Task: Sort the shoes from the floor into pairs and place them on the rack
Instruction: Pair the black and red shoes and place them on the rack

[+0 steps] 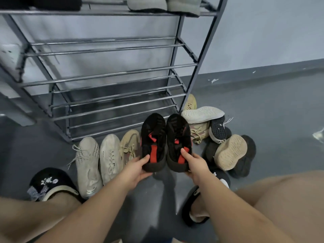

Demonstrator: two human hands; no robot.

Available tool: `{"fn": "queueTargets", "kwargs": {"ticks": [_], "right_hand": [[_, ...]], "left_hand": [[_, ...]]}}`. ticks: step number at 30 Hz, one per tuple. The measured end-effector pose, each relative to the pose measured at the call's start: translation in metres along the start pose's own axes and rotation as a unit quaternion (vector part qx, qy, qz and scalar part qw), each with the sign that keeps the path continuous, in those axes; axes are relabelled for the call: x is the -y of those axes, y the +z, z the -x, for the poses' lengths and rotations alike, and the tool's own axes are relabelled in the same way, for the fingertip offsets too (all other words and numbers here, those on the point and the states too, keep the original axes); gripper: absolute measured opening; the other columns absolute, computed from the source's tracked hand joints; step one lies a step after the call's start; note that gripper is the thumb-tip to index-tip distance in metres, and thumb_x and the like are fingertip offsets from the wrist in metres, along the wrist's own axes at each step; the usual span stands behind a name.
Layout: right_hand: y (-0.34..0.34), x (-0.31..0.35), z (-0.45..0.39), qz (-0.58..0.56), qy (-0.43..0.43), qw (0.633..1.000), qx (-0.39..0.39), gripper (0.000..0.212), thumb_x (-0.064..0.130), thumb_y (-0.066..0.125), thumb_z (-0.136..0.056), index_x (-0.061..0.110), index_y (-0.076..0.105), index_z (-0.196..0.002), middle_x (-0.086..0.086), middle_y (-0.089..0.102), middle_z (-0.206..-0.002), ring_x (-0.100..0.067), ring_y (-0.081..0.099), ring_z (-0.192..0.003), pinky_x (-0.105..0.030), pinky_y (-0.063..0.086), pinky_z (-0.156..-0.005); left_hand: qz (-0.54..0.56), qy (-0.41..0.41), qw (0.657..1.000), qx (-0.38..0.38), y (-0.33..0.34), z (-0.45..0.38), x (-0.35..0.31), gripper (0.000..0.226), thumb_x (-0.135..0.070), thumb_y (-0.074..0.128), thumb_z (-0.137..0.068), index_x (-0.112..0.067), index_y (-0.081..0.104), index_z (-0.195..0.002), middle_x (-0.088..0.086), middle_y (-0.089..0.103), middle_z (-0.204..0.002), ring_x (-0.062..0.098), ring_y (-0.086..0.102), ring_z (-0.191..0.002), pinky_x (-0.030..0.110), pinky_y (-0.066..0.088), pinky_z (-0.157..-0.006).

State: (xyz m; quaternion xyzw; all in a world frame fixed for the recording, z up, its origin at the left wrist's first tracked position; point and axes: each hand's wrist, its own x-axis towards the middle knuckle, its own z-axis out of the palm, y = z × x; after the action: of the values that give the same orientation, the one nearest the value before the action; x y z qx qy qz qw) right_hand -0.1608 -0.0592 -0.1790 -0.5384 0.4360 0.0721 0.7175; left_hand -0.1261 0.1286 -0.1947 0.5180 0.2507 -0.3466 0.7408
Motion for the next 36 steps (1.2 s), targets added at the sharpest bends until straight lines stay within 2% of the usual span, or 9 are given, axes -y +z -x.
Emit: {"fn": "queueTargets", "kwargs": {"ticks": [7,12,15,17,19,22,28,32,36], "right_hand": [[-0.015,0.032,0.027,0.000,-0.030,0.999,-0.013,0.029,0.027,0.071,-0.084,0.018,0.063,-0.111,0.000,0.069,-0.089,-0.013,0.063,-0.079,-0.030,0.053,-0.069],[-0.032,0.050,0.049,-0.014,-0.053,0.998,-0.023,0.034,0.029,0.072,-0.082,0.016,0.065,-0.113,-0.003,0.072,-0.096,-0.019,0.067,-0.093,-0.033,0.055,-0.076],[-0.035,0.062,0.064,-0.017,-0.073,0.997,-0.021,0.017,0.026,0.069,-0.086,0.017,0.065,-0.100,-0.002,0.070,-0.090,-0.017,0.066,-0.085,-0.029,0.053,-0.067],[-0.035,0.071,0.072,-0.015,-0.083,0.996,-0.022,0.021,0.028,0.069,-0.085,0.018,0.064,-0.103,-0.003,0.069,-0.092,-0.020,0.065,-0.090,-0.032,0.054,-0.072],[-0.035,0.081,0.079,-0.007,-0.091,0.996,-0.019,0.022,0.029,0.069,-0.085,0.018,0.064,-0.104,-0.003,0.069,-0.093,-0.019,0.065,-0.090,-0.032,0.054,-0.076],[-0.033,0.094,0.089,0.000,-0.109,0.994,-0.017,0.011,0.027,0.067,-0.087,0.018,0.061,-0.089,-0.001,0.067,-0.083,-0.015,0.063,-0.076,-0.029,0.052,-0.063],[-0.020,0.117,0.101,0.013,-0.139,0.990,0.006,0.015,0.030,0.070,-0.085,0.019,0.061,-0.089,-0.002,0.068,-0.087,-0.017,0.065,-0.079,-0.029,0.050,-0.058],[-0.004,0.133,0.104,0.012,-0.154,0.988,0.032,0.018,0.029,0.072,-0.083,0.015,0.061,-0.088,-0.008,0.069,-0.094,-0.025,0.066,-0.094,-0.036,0.055,-0.073],[0.019,0.144,0.099,0.041,-0.160,0.985,0.055,0.020,0.030,0.072,-0.082,0.014,0.063,-0.089,-0.007,0.070,-0.091,-0.022,0.067,-0.088,-0.036,0.056,-0.069]], "left_hand": [[-0.035,0.026,0.998,0.037,0.029,0.026,-0.024,0.028,-0.018,0.052,-0.095,-0.006,0.052,-0.122,0.011,0.064,-0.107,0.024,0.061,-0.097,0.037,0.049,-0.081],[-0.056,0.043,0.995,0.070,0.051,0.043,-0.035,0.030,-0.018,0.054,-0.095,-0.004,0.053,-0.121,0.007,0.066,-0.093,0.019,0.063,-0.084,0.038,0.049,-0.079],[-0.070,0.065,0.993,0.072,0.062,0.055,-0.043,0.034,-0.017,0.055,-0.094,0.000,0.052,-0.124,0.013,0.065,-0.104,0.024,0.062,-0.091,0.038,0.049,-0.081],[-0.072,0.078,0.991,0.076,0.067,0.064,-0.049,0.035,-0.017,0.055,-0.094,0.000,0.052,-0.125,0.015,0.063,-0.110,0.025,0.061,-0.094,0.039,0.049,-0.082],[-0.068,0.091,0.990,0.080,0.070,0.071,-0.056,0.032,-0.017,0.054,-0.094,-0.002,0.053,-0.123,0.014,0.062,-0.107,0.022,0.062,-0.086,0.038,0.049,-0.082],[-0.060,0.111,0.988,0.086,0.071,0.082,-0.067,0.029,-0.018,0.055,-0.094,-0.003,0.056,-0.119,0.010,0.065,-0.100,0.018,0.063,-0.081,0.033,0.052,-0.073],[-0.029,0.146,0.985,0.087,0.072,0.102,-0.087,0.019,-0.016,0.055,-0.094,-0.004,0.057,-0.109,0.007,0.067,-0.088,0.017,0.065,-0.081,0.033,0.052,-0.073],[-0.021,0.171,0.982,0.077,0.065,0.111,-0.101,0.025,-0.017,0.055,-0.094,-0.001,0.057,-0.114,0.012,0.067,-0.101,0.020,0.065,-0.089,0.036,0.052,-0.080],[0.004,0.194,0.979,0.060,0.051,0.115,-0.116,0.023,-0.017,0.054,-0.095,-0.002,0.058,-0.112,0.008,0.068,-0.093,0.018,0.065,-0.086,0.037,0.051,-0.082]]}}
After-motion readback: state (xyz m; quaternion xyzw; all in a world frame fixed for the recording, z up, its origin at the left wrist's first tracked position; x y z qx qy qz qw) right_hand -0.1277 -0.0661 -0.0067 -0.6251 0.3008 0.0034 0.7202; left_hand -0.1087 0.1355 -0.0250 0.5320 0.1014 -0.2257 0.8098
